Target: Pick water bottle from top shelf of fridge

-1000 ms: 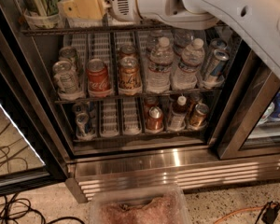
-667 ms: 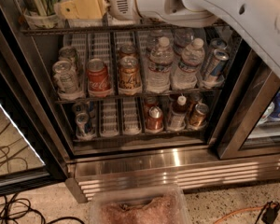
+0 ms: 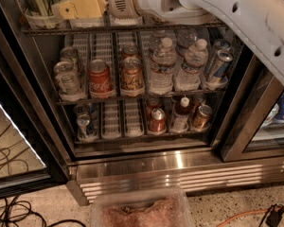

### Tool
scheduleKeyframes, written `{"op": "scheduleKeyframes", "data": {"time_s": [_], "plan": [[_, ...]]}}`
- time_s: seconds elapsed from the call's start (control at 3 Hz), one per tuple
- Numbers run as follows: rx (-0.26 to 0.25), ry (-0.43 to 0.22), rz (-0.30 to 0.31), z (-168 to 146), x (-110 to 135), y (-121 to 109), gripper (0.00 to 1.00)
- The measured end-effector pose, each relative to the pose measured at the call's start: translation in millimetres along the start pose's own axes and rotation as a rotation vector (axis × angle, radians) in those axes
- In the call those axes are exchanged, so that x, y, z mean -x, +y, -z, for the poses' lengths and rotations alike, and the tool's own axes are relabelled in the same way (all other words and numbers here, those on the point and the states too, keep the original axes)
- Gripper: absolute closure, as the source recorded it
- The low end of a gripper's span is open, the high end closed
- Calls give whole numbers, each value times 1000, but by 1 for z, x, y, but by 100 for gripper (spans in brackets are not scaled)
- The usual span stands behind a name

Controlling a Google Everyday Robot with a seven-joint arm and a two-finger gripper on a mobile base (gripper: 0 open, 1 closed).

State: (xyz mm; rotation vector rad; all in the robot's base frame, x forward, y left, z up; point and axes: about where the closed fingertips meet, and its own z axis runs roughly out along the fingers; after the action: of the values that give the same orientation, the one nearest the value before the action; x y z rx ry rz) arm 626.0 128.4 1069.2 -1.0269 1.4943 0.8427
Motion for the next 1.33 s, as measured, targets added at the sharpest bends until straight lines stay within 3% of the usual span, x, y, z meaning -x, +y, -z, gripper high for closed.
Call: {"op": "scheduleKeyframes", "data": {"time_s": [0.33,1.33], "plan": [[-10,3,-15,-7,-2,-6,28],[-27,38,-62,-13,-9,-12,96]]}}
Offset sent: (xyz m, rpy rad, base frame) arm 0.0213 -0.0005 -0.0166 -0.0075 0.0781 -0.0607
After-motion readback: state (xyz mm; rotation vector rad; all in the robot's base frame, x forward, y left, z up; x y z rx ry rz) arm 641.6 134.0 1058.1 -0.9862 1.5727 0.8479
